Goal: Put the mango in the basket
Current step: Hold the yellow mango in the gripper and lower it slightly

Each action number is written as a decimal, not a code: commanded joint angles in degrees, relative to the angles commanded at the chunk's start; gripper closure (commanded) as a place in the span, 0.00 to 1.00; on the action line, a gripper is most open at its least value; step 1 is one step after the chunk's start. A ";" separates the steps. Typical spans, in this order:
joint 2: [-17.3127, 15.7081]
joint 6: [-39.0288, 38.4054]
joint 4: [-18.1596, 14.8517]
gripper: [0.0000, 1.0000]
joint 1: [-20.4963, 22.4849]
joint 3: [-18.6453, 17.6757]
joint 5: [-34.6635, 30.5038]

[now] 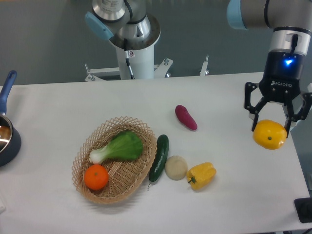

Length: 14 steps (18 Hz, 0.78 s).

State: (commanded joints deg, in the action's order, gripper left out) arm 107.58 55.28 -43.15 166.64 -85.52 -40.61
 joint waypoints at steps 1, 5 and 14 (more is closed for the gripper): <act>0.00 0.09 0.09 0.70 -0.17 -0.44 0.00; 0.09 0.09 0.00 0.70 -0.53 -0.35 0.00; 0.70 -0.18 -0.09 0.70 -2.19 -0.70 -0.70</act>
State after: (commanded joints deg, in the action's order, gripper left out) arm 108.28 55.11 -43.24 164.45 -86.22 -41.31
